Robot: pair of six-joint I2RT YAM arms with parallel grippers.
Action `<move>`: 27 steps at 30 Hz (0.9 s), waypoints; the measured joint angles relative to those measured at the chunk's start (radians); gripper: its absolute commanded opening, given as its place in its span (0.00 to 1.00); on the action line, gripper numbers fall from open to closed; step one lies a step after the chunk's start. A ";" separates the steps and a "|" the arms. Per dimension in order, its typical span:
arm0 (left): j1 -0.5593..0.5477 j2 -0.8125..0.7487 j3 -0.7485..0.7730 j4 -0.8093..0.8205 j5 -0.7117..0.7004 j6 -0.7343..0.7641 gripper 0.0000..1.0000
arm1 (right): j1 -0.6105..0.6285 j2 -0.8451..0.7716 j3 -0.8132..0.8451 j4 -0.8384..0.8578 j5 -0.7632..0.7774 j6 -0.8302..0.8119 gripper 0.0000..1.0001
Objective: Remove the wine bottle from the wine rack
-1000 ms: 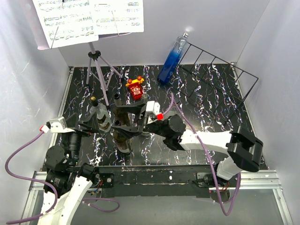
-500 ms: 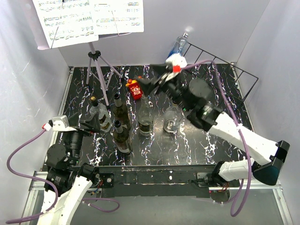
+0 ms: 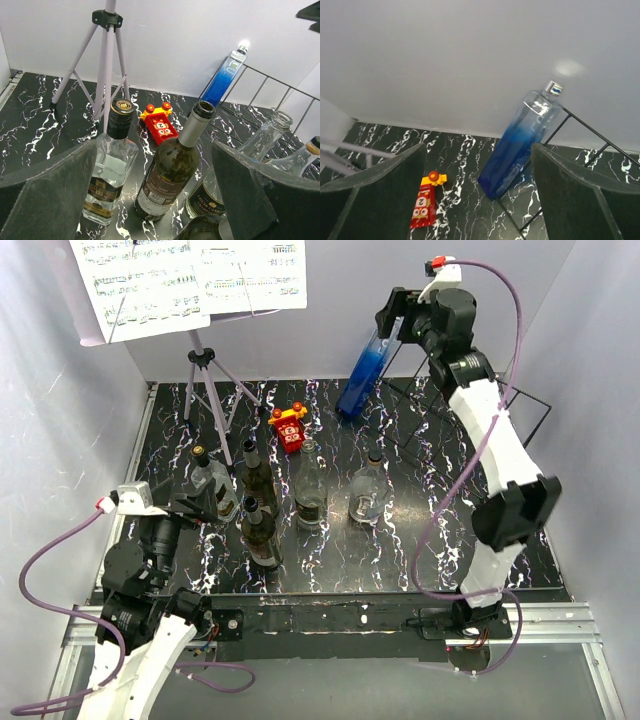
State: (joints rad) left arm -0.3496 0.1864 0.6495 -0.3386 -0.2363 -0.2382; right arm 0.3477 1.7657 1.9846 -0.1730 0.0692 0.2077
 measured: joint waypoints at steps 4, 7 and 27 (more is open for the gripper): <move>0.000 0.011 0.000 -0.001 0.000 0.001 0.98 | -0.077 0.212 0.200 -0.089 -0.056 0.061 0.92; 0.000 0.023 0.000 -0.002 -0.001 0.002 0.98 | -0.114 0.328 0.278 -0.106 -0.100 0.105 0.91; 0.000 0.075 0.000 -0.006 -0.008 0.003 0.98 | -0.189 0.572 0.269 0.160 -0.260 0.240 0.90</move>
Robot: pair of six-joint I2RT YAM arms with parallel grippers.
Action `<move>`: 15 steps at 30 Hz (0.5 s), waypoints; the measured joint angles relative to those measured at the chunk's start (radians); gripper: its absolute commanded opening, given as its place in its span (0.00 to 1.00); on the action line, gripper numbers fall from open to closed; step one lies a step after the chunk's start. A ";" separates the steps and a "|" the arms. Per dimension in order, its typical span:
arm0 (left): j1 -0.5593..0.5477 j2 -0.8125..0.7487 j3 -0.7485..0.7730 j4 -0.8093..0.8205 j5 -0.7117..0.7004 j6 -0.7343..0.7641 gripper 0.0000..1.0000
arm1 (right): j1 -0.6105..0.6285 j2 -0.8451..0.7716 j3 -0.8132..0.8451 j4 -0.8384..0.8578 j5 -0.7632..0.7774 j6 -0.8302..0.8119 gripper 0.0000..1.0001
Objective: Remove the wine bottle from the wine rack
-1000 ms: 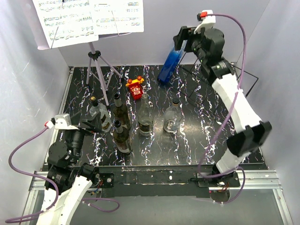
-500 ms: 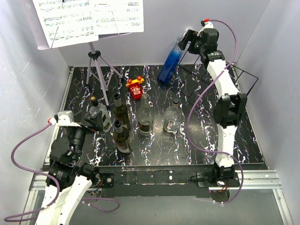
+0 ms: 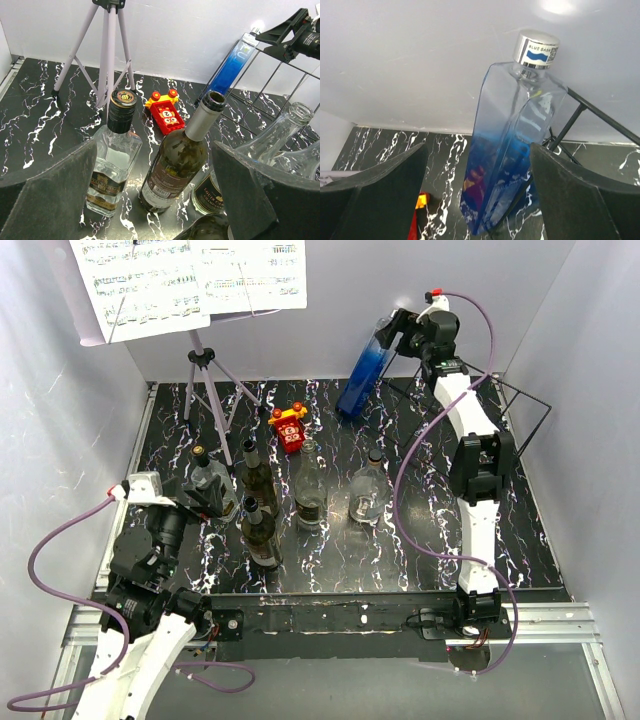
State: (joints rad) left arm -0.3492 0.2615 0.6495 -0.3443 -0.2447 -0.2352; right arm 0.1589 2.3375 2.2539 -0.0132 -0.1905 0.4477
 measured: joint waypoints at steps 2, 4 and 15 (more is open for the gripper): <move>0.000 0.004 0.000 0.000 0.000 0.000 0.98 | 0.000 0.032 0.025 0.031 0.000 0.007 0.89; 0.000 0.010 0.000 0.000 0.000 0.000 0.98 | 0.000 0.063 0.034 0.051 0.001 0.021 0.89; 0.000 0.036 0.000 0.001 0.000 0.006 0.98 | 0.009 0.176 0.071 0.097 0.005 0.075 0.89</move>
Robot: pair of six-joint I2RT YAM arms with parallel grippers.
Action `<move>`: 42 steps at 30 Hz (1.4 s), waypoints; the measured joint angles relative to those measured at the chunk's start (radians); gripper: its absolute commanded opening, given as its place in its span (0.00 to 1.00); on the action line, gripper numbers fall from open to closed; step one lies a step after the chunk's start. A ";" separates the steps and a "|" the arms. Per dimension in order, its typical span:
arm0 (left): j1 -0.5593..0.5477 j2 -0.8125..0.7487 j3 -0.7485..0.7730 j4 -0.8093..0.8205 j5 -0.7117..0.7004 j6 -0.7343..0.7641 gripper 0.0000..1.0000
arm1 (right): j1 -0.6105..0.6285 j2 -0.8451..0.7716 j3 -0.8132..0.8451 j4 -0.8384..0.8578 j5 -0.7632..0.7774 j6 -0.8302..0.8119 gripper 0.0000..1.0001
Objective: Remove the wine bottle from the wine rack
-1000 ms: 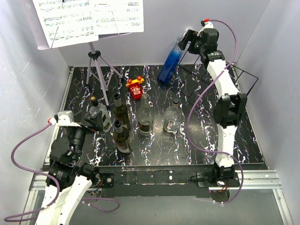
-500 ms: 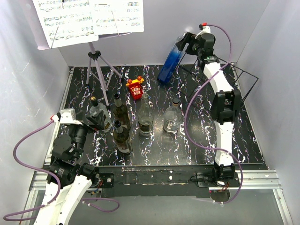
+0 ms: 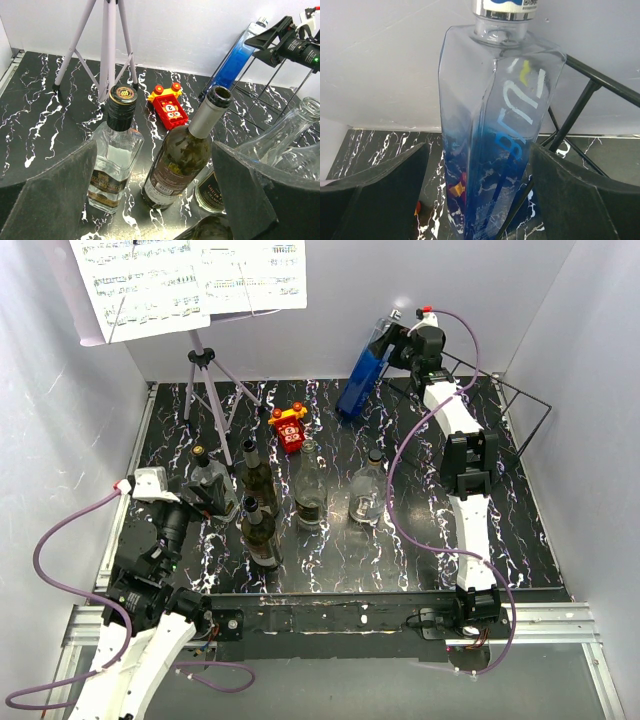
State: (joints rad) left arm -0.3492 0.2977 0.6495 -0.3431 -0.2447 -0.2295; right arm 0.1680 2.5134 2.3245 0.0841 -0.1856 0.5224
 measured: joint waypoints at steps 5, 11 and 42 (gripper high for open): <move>0.000 0.016 0.000 0.000 0.000 0.002 0.98 | 0.005 0.025 0.038 0.002 0.021 -0.001 0.89; 0.000 0.017 0.000 0.000 0.000 0.002 0.98 | 0.018 0.041 0.064 0.000 0.068 -0.015 0.90; 0.000 0.029 0.000 0.000 0.000 0.002 0.98 | 0.044 0.097 0.122 0.059 0.150 -0.021 0.95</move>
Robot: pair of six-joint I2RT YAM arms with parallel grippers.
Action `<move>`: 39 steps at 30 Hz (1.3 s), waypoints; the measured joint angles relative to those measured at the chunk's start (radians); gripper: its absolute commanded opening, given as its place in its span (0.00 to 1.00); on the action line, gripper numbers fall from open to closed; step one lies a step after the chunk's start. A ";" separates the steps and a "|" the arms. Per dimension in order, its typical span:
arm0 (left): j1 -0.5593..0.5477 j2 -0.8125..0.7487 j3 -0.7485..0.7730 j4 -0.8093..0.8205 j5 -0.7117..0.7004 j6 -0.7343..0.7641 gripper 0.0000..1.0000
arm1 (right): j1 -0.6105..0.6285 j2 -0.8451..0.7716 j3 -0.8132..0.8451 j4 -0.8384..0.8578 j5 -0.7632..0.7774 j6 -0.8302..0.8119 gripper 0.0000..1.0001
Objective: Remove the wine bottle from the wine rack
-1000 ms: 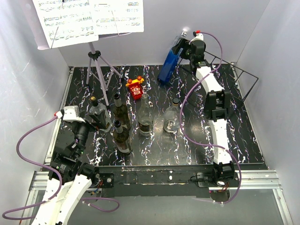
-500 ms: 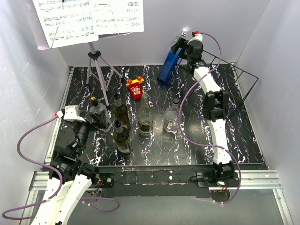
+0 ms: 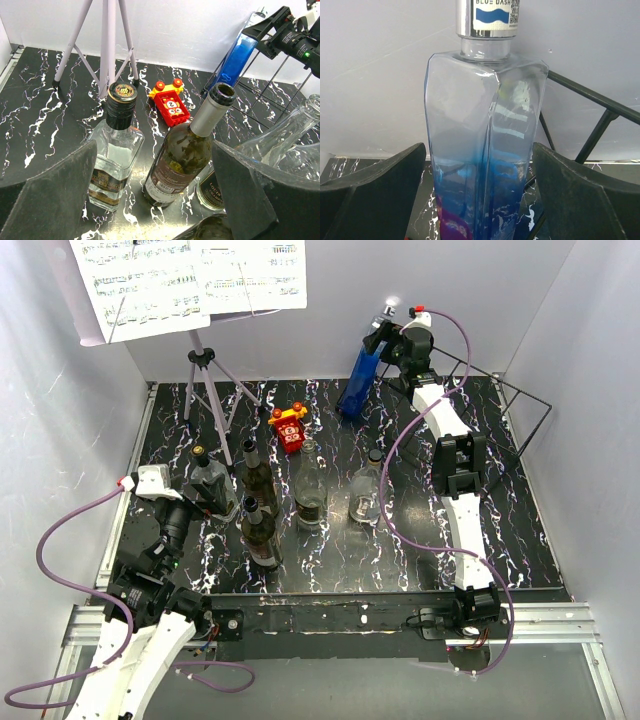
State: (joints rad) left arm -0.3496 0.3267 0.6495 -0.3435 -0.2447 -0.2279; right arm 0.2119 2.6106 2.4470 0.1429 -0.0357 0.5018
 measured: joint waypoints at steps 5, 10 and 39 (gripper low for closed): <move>0.000 0.000 0.000 0.000 0.000 0.000 0.98 | -0.002 0.001 0.000 0.014 0.000 0.000 0.96; 0.000 0.004 0.000 0.000 0.000 -0.001 0.98 | 0.000 0.010 0.003 0.033 0.002 -0.011 0.97; 0.000 0.006 0.000 0.000 0.000 -0.003 0.98 | -0.018 -0.050 -0.276 0.443 -0.034 0.023 0.12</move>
State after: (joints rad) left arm -0.3496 0.3328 0.6495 -0.3431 -0.2451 -0.2310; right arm 0.1940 2.5610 2.1712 0.5861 -0.0696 0.5251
